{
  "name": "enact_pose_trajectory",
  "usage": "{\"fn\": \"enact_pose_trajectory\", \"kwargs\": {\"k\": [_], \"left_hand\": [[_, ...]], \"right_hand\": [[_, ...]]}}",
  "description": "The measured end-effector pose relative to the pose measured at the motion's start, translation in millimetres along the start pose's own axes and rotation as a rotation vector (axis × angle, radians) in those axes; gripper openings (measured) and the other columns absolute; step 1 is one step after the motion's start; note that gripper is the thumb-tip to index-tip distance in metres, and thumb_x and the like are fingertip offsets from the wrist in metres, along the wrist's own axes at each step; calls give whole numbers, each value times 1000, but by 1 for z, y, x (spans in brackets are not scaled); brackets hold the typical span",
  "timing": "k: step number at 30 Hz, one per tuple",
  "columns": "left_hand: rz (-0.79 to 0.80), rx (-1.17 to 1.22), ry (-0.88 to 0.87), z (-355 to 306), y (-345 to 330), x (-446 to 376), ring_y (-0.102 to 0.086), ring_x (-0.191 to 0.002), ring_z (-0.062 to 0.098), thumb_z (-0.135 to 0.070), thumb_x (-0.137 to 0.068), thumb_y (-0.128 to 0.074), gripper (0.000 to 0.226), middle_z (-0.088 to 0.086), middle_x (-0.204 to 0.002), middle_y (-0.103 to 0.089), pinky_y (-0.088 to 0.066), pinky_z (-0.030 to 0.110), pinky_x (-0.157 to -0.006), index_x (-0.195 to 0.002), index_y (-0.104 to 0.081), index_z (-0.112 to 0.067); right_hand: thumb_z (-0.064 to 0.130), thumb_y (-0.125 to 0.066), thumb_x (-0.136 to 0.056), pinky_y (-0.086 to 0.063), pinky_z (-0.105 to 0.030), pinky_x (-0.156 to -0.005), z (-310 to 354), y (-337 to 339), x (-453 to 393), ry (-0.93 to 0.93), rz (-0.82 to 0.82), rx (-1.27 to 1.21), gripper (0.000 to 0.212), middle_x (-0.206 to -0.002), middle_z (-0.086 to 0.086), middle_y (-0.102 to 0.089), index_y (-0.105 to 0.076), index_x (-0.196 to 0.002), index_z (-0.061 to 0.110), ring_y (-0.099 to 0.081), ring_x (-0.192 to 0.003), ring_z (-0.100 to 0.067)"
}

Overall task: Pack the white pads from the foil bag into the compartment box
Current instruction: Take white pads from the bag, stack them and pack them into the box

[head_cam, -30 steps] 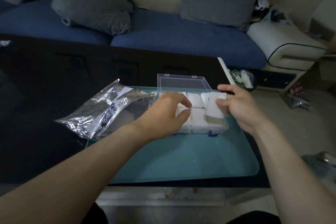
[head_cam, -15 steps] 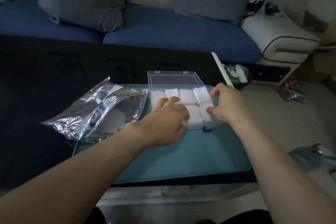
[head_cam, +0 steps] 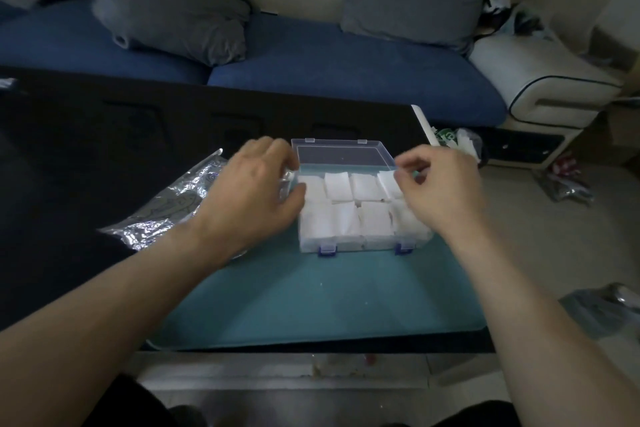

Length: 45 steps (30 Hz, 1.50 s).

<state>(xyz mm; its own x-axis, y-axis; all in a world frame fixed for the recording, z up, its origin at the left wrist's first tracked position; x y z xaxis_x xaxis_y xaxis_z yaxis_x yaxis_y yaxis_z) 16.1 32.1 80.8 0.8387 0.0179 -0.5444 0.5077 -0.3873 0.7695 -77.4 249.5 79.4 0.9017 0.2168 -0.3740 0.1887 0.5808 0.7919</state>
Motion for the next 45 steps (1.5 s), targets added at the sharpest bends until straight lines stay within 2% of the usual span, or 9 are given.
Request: {"fn": "enact_pose_trajectory", "kwargs": {"k": [2, 5, 8, 11, 16, 25, 31, 38, 45], "left_hand": [[87, -206, 95, 27, 4, 10, -49, -102, 28, -49, -80, -61, 54, 9, -109, -54, -43, 41, -88, -119, -55, -12], [361, -386, 387, 85, -2, 32, -41, -126, 37, -55, -82, -66, 78, 16, -134, -45, -36, 50, -102, -143, -40, -14], [411, -254, 559, 120, 6, 48, -58, -108, 40, -27, -92, -59, 25, 20, -109, -61, -49, 41, -85, -105, -60, -5], [326, -73, 683, 141, 20, 55, -63, -87, 37, -16, -96, -48, 19, 16, -88, -62, -44, 34, -67, -86, -58, -3], [147, 90, 853, 168, 43, 60, -60, -83, 29, -20, -95, -42, 21, 9, -89, -57, -50, 36, -70, -96, -56, -4], [455, 67, 720, 163, 12, 65, -56, -78, 15, -26, -99, -45, 19, 2, -91, -56, -39, 29, -58, -100, -55, -10], [488, 58, 732, 159, 7, 67, -56, -81, 16, -23, -98, -47, 18, 5, -93, -58, -39, 28, -59, -101, -57, -9], [479, 73, 819, 162, 8, 70, -54, -82, 18, -24, -97, -47, 18, 7, -97, -57, -38, 31, -62, -103, -56, -10], [468, -9, 807, 146, 14, 63, -56, -85, 20, -21, -99, -44, 24, 13, -110, -56, -38, 28, -61, -110, -56, -3]], "right_hand": [[11, -72, -88, -44, -2, -64, 49, -4, 11, 118, -12, -235, 11, -86, 7, -70, -75, -96, 18, -60, -70, 4], [8, -72, -84, -55, -26, -74, 124, -62, 39, 337, 249, -396, 6, -87, 0, -69, -74, -86, 13, -65, -76, -10], [14, -65, -91, -50, -35, -88, 170, -139, 73, 488, 582, -249, 13, -107, -9, -65, -69, -102, 9, -63, -98, -23], [16, -51, -99, -50, -38, -81, 177, -182, 84, 474, 704, -7, 22, -119, -16, -65, -64, -115, 8, -63, -108, -34], [22, -50, -100, -36, -34, -67, 179, -180, 70, 403, 579, 121, 25, -118, -20, -65, -56, -120, 8, -64, -100, -40], [56, -70, -85, -47, -39, -93, 182, -200, 65, 403, 657, 168, 65, -143, -8, -51, -51, -138, 23, -52, -127, -31], [26, -73, -84, -40, -26, -79, 206, -214, 73, 418, 697, -100, 38, -121, -11, -68, -65, -117, 11, -63, -110, -31], [24, -73, -85, -37, -26, -59, 194, -200, 71, 287, 655, -329, 12, -69, -4, -69, -78, -81, 14, -63, -68, -19], [24, -77, -84, -47, -27, -60, 156, -150, 45, 166, 432, -328, 10, -63, 3, -68, -76, -77, 17, -64, -64, -12]]}}
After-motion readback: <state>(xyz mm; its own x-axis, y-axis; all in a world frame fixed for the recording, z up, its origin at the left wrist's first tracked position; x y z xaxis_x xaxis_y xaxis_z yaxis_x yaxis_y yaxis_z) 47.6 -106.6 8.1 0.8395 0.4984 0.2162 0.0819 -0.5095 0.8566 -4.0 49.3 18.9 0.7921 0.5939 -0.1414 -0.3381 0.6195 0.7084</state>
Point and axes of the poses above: each hand's wrist, its own x-axis away from the middle knuckle, its own y-axis out of the back of the hand, z = x × y, the point moved 10 cm from there along -x, towards the middle knuckle
